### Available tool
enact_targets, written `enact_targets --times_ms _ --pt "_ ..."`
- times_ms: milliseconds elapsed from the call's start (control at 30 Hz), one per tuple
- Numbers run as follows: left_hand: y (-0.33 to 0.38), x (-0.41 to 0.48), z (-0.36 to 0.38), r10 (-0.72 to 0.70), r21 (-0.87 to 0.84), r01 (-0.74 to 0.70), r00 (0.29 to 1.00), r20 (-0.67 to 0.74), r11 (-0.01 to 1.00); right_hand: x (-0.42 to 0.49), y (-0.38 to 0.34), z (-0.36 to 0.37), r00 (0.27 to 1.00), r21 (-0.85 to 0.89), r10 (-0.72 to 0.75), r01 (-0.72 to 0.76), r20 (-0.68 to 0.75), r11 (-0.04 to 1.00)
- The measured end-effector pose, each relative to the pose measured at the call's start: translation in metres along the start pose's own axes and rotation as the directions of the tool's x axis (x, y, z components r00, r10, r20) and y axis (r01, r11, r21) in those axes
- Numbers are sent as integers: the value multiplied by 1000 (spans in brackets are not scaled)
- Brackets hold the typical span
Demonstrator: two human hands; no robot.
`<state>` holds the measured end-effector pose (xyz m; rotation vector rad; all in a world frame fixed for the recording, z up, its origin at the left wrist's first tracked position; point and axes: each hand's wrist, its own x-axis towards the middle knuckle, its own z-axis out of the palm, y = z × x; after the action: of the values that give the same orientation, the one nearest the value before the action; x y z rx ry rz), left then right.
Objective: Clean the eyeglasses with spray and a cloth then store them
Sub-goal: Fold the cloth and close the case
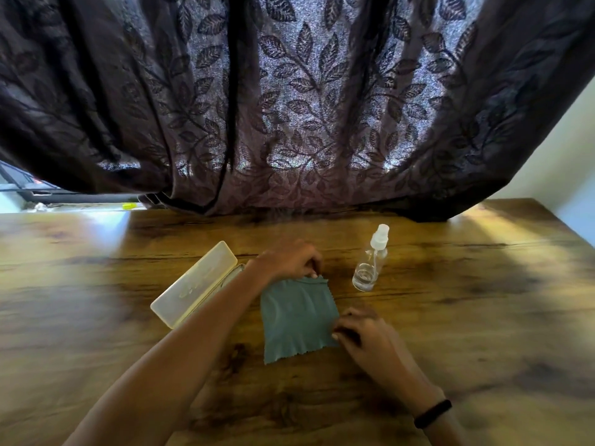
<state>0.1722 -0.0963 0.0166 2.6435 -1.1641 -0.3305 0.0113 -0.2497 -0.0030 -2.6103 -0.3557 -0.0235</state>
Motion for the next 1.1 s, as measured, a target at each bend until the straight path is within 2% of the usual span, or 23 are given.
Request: enact_targets --times_ms 167,400,600,767,967,1100 --pt "-15 -1 -4 9 -95 -4 998 55 995 0 4 2 1000 -4 -3 3 -26 1000" --pt "-18 -5 2 -2 -99 6 999 43 995 13 -1 -5 998 35 61 -61 2 998" --pt "-20 -7 1 -1 -169 0 1000 -7 986 59 -13 -11 982 80 105 -94 -156 992" --pt "-19 -12 -1 -16 -191 6 998 -56 982 104 -13 -7 981 139 195 -196 22 971" --pt "-28 -17 1 -45 -195 31 997 -66 980 124 -8 -13 903 323 295 -393 311 861" --pt "-29 -22 0 -54 -214 37 996 -73 976 119 -7 -13 879 405 319 -452 355 795"
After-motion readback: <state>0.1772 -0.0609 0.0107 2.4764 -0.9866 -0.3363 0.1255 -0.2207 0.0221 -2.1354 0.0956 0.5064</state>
